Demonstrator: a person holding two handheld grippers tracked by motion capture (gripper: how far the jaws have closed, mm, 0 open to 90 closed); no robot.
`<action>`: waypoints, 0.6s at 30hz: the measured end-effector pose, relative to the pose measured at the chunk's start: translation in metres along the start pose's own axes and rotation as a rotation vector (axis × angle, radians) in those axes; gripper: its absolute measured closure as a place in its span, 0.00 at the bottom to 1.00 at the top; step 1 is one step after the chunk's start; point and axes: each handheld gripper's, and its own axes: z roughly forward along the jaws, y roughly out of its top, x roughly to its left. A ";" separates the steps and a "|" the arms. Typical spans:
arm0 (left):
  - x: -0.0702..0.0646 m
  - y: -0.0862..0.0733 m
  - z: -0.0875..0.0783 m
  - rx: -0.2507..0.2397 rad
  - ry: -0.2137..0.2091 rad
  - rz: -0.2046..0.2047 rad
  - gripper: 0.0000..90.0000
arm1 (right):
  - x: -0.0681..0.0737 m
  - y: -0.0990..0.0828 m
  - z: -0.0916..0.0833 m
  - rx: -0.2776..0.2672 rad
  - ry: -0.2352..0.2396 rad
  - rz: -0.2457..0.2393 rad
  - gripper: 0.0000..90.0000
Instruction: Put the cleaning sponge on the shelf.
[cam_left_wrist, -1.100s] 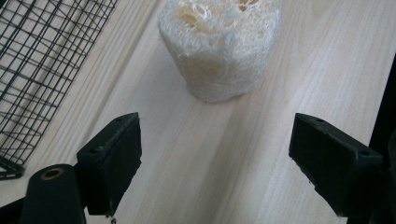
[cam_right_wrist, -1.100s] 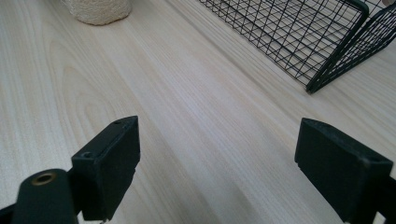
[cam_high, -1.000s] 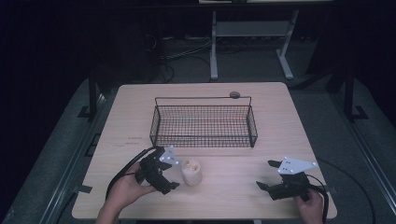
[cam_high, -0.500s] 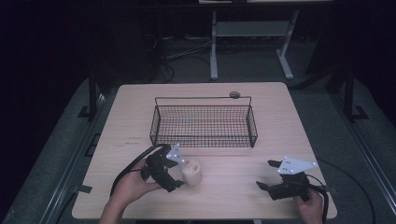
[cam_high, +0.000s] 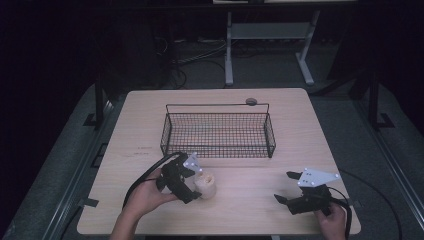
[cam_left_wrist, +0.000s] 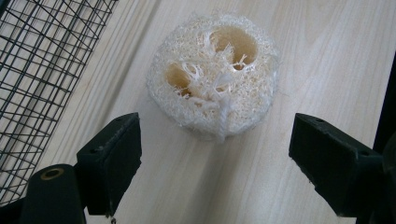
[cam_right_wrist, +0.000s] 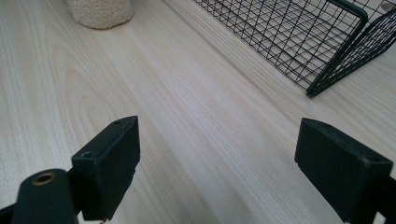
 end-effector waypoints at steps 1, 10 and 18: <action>0.000 0.000 0.000 0.000 0.000 0.000 0.18 | 0.000 0.000 0.000 0.000 0.000 0.000 0.15; 0.002 0.008 0.005 -0.001 -0.005 0.004 0.18 | 0.000 0.000 0.000 -0.002 0.001 0.000 0.15; 0.003 0.013 0.011 0.012 -0.013 -0.001 0.18 | 0.000 0.000 0.000 -0.003 0.002 -0.001 0.15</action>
